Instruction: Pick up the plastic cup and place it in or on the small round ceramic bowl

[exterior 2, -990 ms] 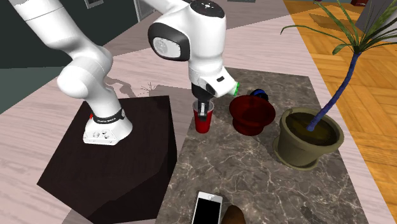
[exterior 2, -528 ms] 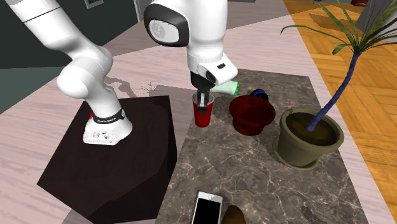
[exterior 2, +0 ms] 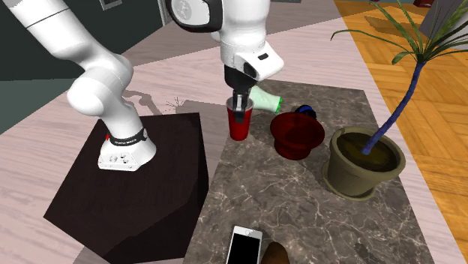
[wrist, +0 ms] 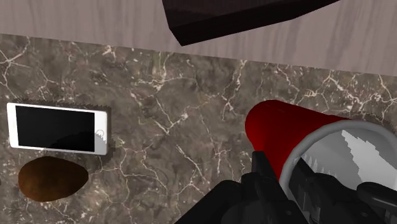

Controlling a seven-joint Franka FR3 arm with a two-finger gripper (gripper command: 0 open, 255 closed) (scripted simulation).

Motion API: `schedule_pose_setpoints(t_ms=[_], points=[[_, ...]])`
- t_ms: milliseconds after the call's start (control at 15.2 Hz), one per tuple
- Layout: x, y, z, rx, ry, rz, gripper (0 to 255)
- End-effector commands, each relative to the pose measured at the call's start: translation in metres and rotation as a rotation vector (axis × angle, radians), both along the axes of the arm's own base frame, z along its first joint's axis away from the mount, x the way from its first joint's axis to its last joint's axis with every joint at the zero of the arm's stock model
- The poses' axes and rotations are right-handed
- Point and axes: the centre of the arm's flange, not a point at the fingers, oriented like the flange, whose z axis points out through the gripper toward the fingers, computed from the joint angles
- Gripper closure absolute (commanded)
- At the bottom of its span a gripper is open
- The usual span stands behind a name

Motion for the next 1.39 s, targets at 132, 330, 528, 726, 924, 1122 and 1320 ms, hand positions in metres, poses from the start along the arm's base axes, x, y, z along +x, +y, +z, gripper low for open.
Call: schedule_pose_setpoints(t_ms=[132, 330, 528, 726, 924, 1122, 1320], points=[[0.000, 0.000, 0.022, 0.000, 0.000, 0.000, 255], [0.000, 0.000, 0.035, 0.000, 0.000, 0.000, 255], [0.038, 0.009, 0.043, 0.000, 0.000, 0.000, 255], [0.075, 0.017, 0.051, 0.000, 0.000, 0.000, 255], [0.113, 0.026, 0.059, 0.000, 0.000, 0.000, 255], [0.151, 0.035, 0.066, 0.000, 0.000, 0.000, 255], [0.189, 0.044, 0.074, 0.000, 0.000, 0.000, 255]])
